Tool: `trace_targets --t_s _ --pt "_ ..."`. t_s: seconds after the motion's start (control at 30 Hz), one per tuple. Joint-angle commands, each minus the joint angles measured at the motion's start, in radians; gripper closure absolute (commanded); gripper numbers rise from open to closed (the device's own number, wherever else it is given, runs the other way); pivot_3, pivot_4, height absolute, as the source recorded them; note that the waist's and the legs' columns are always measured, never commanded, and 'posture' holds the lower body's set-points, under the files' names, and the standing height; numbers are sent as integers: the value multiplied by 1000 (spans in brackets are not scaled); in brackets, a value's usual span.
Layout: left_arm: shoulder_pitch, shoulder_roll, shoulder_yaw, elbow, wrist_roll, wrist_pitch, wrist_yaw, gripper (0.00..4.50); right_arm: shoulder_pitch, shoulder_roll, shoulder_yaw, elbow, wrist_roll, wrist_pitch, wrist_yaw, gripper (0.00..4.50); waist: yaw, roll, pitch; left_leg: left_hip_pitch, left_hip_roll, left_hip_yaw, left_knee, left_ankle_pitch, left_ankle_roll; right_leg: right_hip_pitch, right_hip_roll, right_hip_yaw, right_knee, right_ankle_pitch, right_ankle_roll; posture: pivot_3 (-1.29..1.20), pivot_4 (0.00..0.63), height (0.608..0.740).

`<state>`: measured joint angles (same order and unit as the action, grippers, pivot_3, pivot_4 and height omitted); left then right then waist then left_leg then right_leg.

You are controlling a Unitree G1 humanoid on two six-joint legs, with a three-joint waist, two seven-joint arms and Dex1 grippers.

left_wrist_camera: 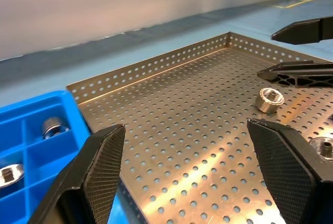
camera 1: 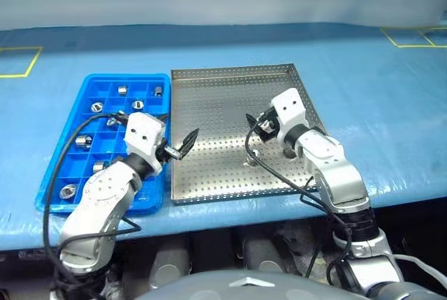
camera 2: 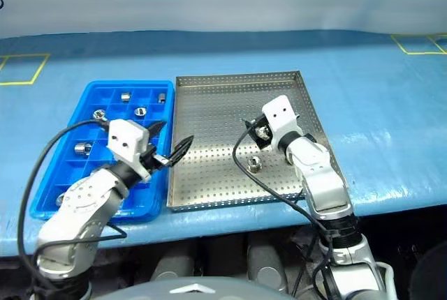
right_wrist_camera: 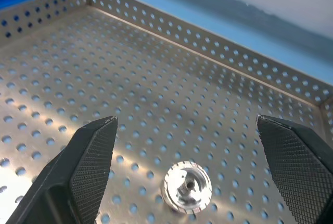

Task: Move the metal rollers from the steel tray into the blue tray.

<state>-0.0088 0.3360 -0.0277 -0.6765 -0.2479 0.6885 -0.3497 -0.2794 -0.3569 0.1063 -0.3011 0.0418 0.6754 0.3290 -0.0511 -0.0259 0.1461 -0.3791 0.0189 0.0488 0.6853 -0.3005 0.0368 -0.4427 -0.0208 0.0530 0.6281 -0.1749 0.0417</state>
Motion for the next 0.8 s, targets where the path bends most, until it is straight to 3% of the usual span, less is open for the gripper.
trace_targets --t_s 0.03,0.33,0.8 --pt "-43 3 -47 40 22 -51 -10 415 38 -63 -85 -76 7 76 8 0 -9 0 0 0 0 0 0 0 0 0 0 0 0 0 0 -154 150 740" --pt "-84 -20 -115 133 46 -98 -15 415 115 -44 -191 -97 63 165 -14 0 -71 0 0 0 0 2 1 -1 2 0 1 4 -1 4 8 -214 150 740" --pt "-77 -24 -136 153 52 -91 -21 415 133 43 -160 -65 122 175 -17 0 -133 0 0 0 0 2 1 -1 3 0 1 9 -1 4 10 -213 150 740"
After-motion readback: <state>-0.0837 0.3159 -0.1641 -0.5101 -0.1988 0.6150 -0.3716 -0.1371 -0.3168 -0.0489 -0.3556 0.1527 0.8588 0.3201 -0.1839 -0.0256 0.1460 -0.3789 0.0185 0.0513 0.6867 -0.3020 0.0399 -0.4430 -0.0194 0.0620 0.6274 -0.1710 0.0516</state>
